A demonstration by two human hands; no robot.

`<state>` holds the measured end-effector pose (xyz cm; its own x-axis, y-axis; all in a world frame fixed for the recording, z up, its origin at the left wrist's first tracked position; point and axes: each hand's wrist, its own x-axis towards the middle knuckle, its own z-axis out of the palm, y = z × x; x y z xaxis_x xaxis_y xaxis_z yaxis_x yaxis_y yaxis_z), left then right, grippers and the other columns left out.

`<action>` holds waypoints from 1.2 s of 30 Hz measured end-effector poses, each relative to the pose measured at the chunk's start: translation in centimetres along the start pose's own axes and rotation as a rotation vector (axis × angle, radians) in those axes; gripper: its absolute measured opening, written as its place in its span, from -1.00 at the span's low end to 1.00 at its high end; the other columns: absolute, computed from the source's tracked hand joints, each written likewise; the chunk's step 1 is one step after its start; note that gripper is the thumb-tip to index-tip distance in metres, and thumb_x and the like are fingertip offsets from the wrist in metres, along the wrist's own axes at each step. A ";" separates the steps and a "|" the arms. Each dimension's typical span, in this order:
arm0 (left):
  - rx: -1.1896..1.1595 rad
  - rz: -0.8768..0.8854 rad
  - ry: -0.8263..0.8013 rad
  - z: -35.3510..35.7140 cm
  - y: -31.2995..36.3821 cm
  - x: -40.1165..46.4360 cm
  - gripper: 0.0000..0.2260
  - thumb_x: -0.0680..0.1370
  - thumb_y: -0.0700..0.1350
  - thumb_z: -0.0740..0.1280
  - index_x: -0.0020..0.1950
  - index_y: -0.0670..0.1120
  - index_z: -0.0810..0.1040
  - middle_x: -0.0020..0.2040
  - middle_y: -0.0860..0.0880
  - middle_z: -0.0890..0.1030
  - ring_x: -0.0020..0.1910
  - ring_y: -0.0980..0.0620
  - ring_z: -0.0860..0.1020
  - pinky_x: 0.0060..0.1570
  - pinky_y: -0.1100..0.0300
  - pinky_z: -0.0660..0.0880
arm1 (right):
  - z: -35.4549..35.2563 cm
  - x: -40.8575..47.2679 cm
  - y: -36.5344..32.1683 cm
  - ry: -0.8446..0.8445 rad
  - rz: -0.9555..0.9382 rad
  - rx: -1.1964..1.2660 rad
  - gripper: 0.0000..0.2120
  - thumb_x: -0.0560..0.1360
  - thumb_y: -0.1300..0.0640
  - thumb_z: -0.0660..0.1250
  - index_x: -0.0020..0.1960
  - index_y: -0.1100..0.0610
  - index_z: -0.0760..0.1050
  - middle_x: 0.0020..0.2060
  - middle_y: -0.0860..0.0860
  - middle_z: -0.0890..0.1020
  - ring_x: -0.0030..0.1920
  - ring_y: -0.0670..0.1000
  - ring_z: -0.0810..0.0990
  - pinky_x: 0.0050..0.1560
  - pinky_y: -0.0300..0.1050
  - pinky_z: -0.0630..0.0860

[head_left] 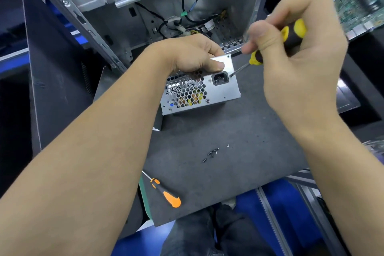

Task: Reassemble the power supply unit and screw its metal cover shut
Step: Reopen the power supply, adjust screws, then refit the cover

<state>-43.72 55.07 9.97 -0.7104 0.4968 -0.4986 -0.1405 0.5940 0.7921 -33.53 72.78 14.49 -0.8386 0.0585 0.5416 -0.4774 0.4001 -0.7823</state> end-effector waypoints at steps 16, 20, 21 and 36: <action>0.537 0.114 0.332 9.2 0.3 -4.0 -0.87 0.58 -0.06 0.33 0.13 0.05 0.50 0.04 -0.03 0.61 0.07 -0.12 0.54 0.05 -0.04 0.49 | -2.2 -7.2 9.2 -0.580 0.195 -0.302 -0.68 0.43 0.14 0.52 0.16 0.04 0.58 -0.05 -0.02 0.66 -0.17 -0.19 0.44 -0.07 -0.51 0.29; 0.793 0.121 0.547 14.7 -1.9 -3.9 -0.82 0.60 -0.06 0.29 0.19 0.02 0.44 0.01 -0.06 0.65 -0.01 -0.22 0.62 -0.23 0.04 0.34 | -1.8 -9.1 10.2 -0.673 0.317 -0.418 -0.73 0.48 0.16 0.42 0.09 0.03 0.39 -0.08 0.02 0.61 -0.12 0.06 0.51 -0.12 0.04 0.50; 0.840 0.135 0.572 15.7 -2.4 -3.9 -0.81 0.58 -0.09 0.32 0.18 0.00 0.46 -0.02 -0.03 0.66 -0.06 -0.20 0.64 -0.27 0.06 0.31 | -1.6 -9.6 10.2 -0.668 0.316 -0.452 -0.74 0.48 0.19 0.39 0.06 0.05 0.35 -0.09 0.04 0.61 -0.10 0.19 0.52 -0.15 0.10 0.52; 0.468 0.326 1.227 14.5 -7.9 -8.0 -0.87 0.58 -0.12 0.37 0.01 -0.16 0.66 -0.10 0.00 0.69 -0.17 0.08 0.53 -0.05 0.16 0.44 | -2.3 -10.9 12.3 -0.551 0.494 -0.394 -0.61 0.45 0.01 0.50 0.21 -0.14 0.44 -0.01 -0.18 0.61 -0.07 -0.21 0.53 -0.05 -0.36 0.39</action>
<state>-26.91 55.58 2.63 -0.8536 -0.0792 0.5149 0.2222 0.8386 0.4974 -29.69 79.21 -0.35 -0.9842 -0.1032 -0.1436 0.0199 0.7424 -0.6697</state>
